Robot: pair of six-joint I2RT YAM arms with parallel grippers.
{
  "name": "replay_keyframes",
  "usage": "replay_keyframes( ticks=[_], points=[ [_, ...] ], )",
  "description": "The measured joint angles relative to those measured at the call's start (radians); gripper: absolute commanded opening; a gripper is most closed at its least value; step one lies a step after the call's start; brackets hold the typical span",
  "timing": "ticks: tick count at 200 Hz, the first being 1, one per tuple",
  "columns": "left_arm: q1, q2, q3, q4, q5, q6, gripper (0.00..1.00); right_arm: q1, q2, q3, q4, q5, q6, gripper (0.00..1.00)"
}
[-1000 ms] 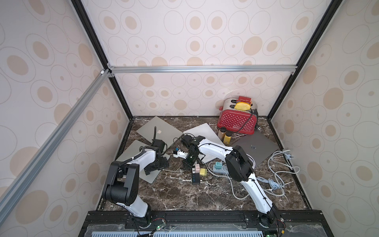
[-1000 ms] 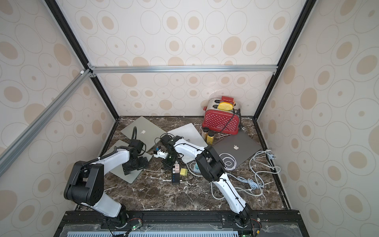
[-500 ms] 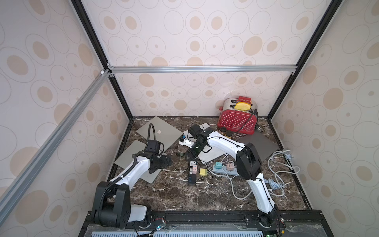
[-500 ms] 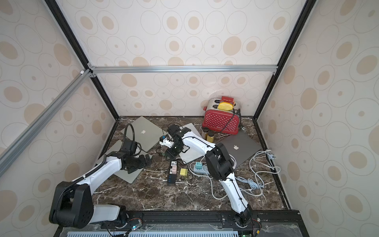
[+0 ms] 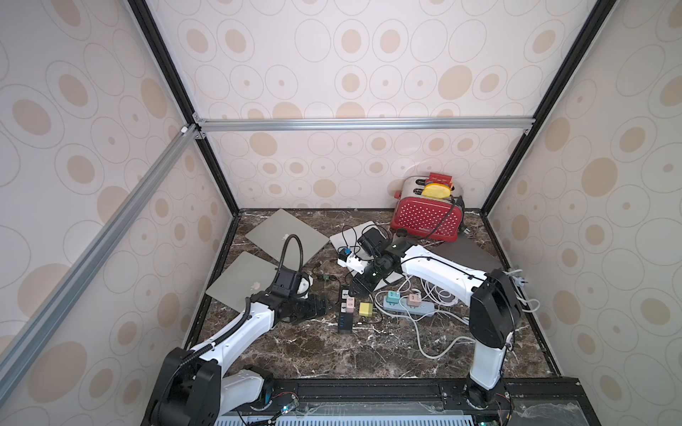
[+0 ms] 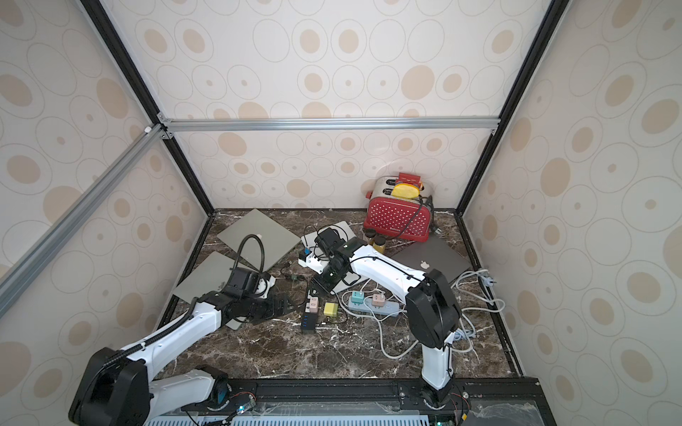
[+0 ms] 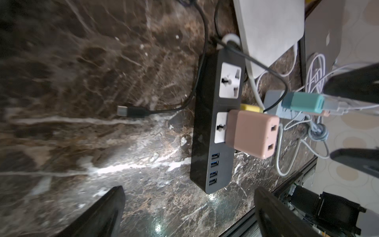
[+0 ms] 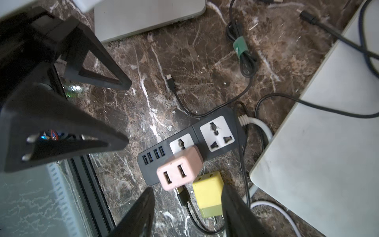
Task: Unplug the laptop charger
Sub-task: Remove the plug from the socket.
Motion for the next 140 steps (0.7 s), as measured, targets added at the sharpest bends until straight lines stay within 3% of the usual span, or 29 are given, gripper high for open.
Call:
replay_keyframes(
  ticks=[42,86,140],
  points=[
    [-0.097,0.042,-0.001,0.049,-0.055,-0.016,0.98,0.019,0.055,0.011,-0.013,0.005,0.007,0.44],
    [-0.147,0.061,-0.049,0.12,-0.103,-0.05,0.95,0.019,0.074,-0.009,-0.005,-0.02,0.029,0.43],
    [-0.223,0.09,-0.055,0.151,-0.185,-0.073,0.9,0.018,0.085,-0.022,0.048,-0.075,0.079,0.32]
  ],
)
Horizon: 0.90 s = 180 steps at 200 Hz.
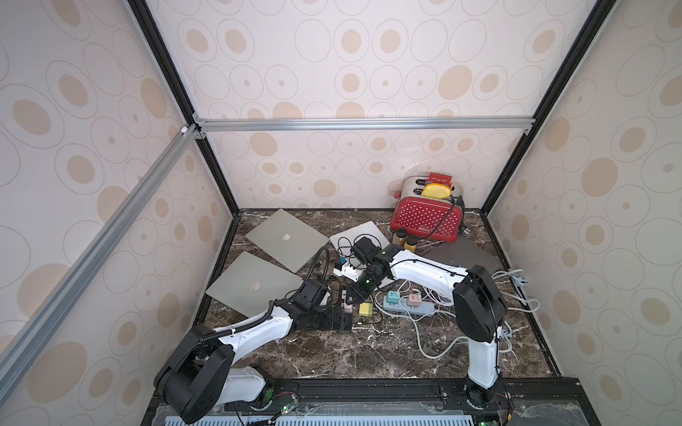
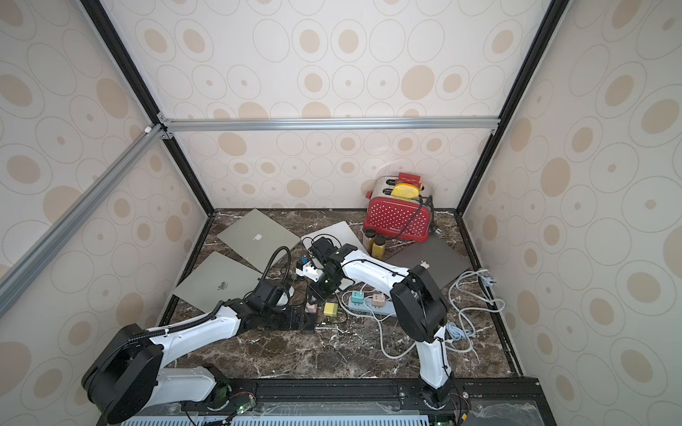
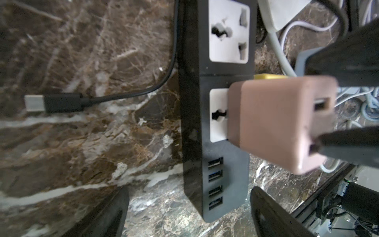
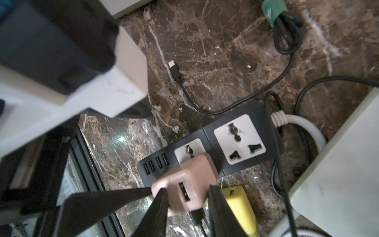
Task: Unplug the laptop charger
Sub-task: Remove the plug from the socket.
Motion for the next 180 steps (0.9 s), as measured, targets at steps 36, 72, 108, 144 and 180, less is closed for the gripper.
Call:
replay_keyframes(
  ticks=[36,72,108,144,180],
  points=[
    [-0.002,0.016,0.0,0.0,-0.048,-0.013,0.74,0.0,0.006,0.001,0.017,-0.022,0.026,0.32],
    [-0.002,0.027,0.008,0.013,-0.055,-0.029,0.51,0.002,0.006,-0.009,0.025,-0.021,0.022,0.53],
    [-0.002,0.037,0.016,0.016,-0.05,-0.031,0.5,-0.002,-0.019,-0.068,0.09,-0.025,-0.005,0.64],
    [-0.002,0.037,0.011,0.026,-0.045,-0.045,0.5,0.016,-0.021,-0.108,0.096,-0.032,-0.076,0.61],
    [-0.002,0.037,-0.006,0.063,-0.027,-0.071,0.5,0.024,-0.029,-0.157,0.155,-0.003,-0.127,0.52]
  ],
)
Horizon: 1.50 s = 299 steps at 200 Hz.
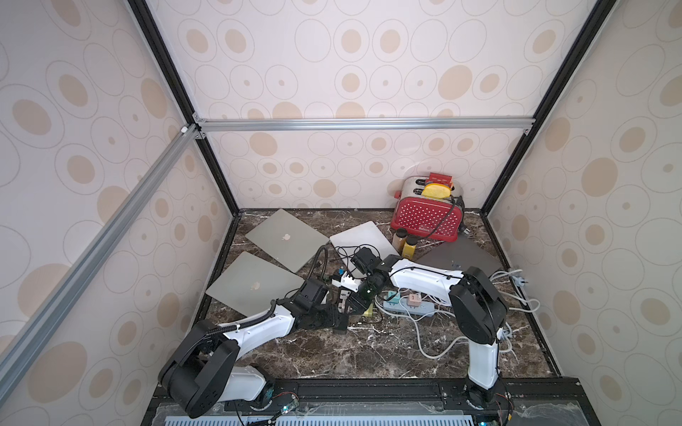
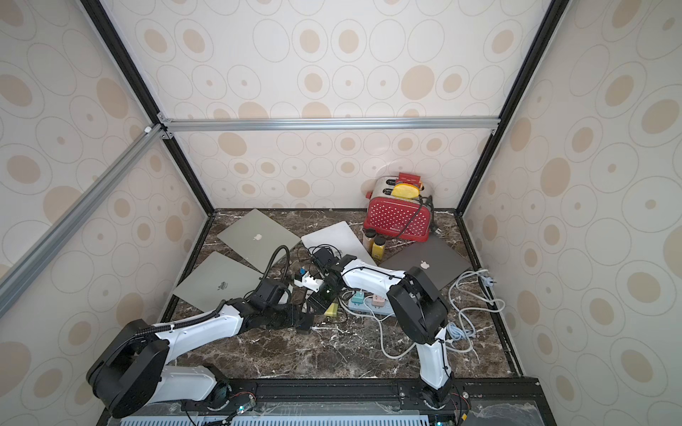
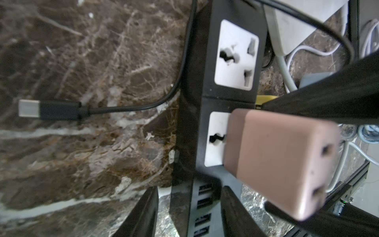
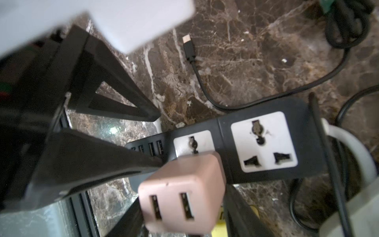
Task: Unplug the laptop charger
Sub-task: Remove the plug from the socket.
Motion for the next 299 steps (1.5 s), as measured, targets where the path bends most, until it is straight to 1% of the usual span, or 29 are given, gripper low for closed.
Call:
replay_keyframes(
  ticks=[21,44,54,67,97,113,151,181,188,192,202,226,236,241,255,279,299],
  points=[
    [0.0,0.0,-0.008,0.017,0.009,-0.01,0.5,0.003,-0.026,-0.035,0.041,0.025,-0.003,0.51],
    [0.0,0.0,-0.014,0.03,0.018,-0.014,0.5,0.008,-0.049,-0.082,0.106,0.04,-0.003,0.53],
    [0.001,0.0,-0.016,0.032,0.021,-0.015,0.48,0.009,-0.056,-0.1,0.136,0.042,-0.002,0.53],
    [0.001,0.0,-0.016,0.035,0.024,-0.018,0.44,0.009,-0.069,-0.129,0.176,0.042,-0.001,0.53],
    [0.003,-0.005,-0.016,0.032,0.028,-0.022,0.43,0.01,-0.097,-0.189,0.264,0.04,0.0,0.53],
    [0.005,-0.005,-0.016,0.031,0.029,-0.022,0.43,0.013,-0.112,-0.214,0.302,0.043,-0.003,0.55],
    [0.005,-0.005,-0.016,0.03,0.031,-0.022,0.43,0.024,-0.132,-0.226,0.372,0.049,-0.018,0.62],
    [0.006,-0.007,-0.016,0.026,0.032,-0.022,0.43,0.027,-0.135,-0.225,0.393,0.051,-0.035,0.61],
    [0.006,-0.007,-0.016,0.025,0.032,-0.022,0.43,0.027,-0.135,-0.225,0.393,0.052,-0.042,0.59],
    [0.006,-0.007,-0.016,0.024,0.032,-0.022,0.43,0.027,-0.135,-0.225,0.393,0.052,-0.044,0.56],
    [0.006,-0.008,-0.016,0.023,0.033,-0.022,0.43,0.027,-0.135,-0.225,0.393,0.052,-0.056,0.42],
    [0.007,-0.009,-0.016,0.02,0.035,-0.022,0.43,0.026,-0.137,-0.225,0.394,0.056,-0.082,0.17],
    [0.008,-0.009,-0.016,0.019,0.037,-0.022,0.43,0.027,-0.137,-0.225,0.393,0.059,-0.087,0.08],
    [0.008,-0.009,-0.016,0.019,0.037,-0.022,0.43,0.027,-0.137,-0.225,0.392,0.059,-0.091,0.05],
    [0.01,-0.009,-0.016,0.019,0.037,-0.022,0.43,0.028,-0.141,-0.225,0.39,0.062,-0.096,0.01],
    [0.011,-0.008,-0.016,0.018,0.038,-0.022,0.43,0.029,-0.172,-0.24,0.396,0.073,-0.093,0.0],
    [0.011,-0.006,-0.016,0.018,0.039,-0.022,0.43,0.029,-0.244,-0.243,0.402,0.077,-0.082,0.0]
  ],
)
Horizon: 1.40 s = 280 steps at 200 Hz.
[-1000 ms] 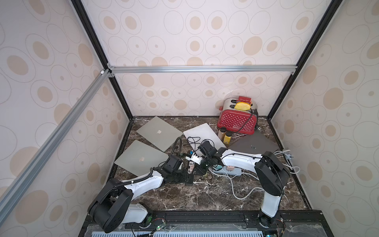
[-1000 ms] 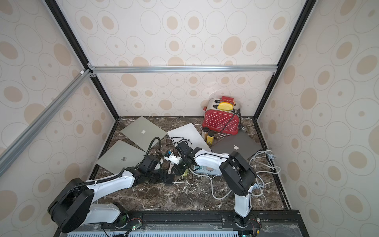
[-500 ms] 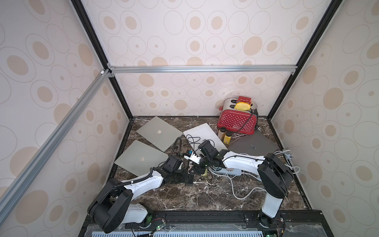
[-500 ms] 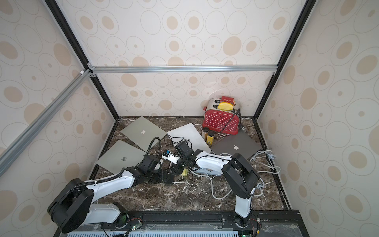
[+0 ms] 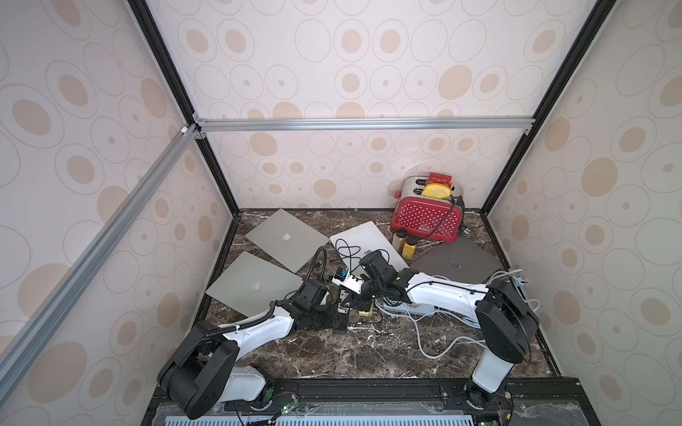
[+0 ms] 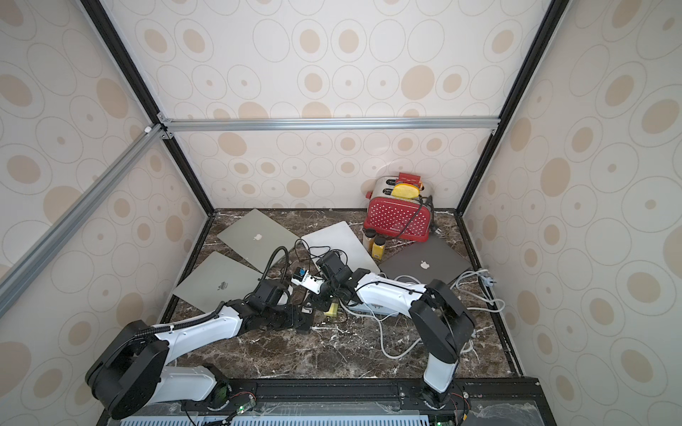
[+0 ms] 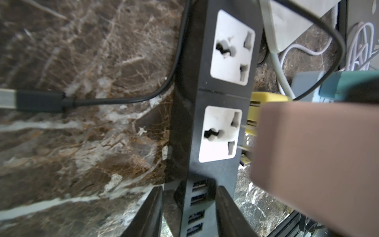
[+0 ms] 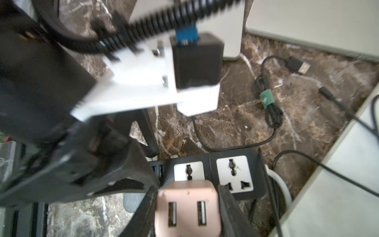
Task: Unplug the laptop charger
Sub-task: Remove the plug from the socket, then place the plug at the center of the board.
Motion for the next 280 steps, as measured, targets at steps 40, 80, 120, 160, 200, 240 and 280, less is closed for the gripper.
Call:
replay_keyframes(
  ticks=[40,80,120,160,200,240,280],
  points=[
    [0.007,0.0,0.003,-0.009,0.002,0.0,0.42,-0.005,-0.097,0.044,-0.042,0.024,0.039,0.01],
    [0.077,-0.053,-0.015,-0.063,-0.005,0.008,0.43,-0.031,-0.103,0.042,-0.225,0.028,0.104,0.05],
    [0.091,-0.071,-0.006,-0.117,-0.024,0.028,0.47,0.003,-0.087,0.01,-0.336,0.052,0.198,0.09],
    [0.105,-0.112,0.021,-0.229,-0.047,0.07,0.5,0.032,0.041,0.059,-0.414,0.101,0.237,0.1],
    [0.145,-0.184,0.071,-0.295,-0.058,0.104,0.63,0.032,0.103,0.089,-0.431,0.132,0.262,0.14],
    [0.151,-0.183,0.097,-0.301,-0.066,0.114,0.67,0.032,0.113,0.101,-0.436,0.14,0.286,0.31],
    [0.151,-0.182,0.105,-0.329,-0.065,0.14,0.77,0.039,0.113,0.106,-0.438,0.154,0.289,0.49]
  ],
)
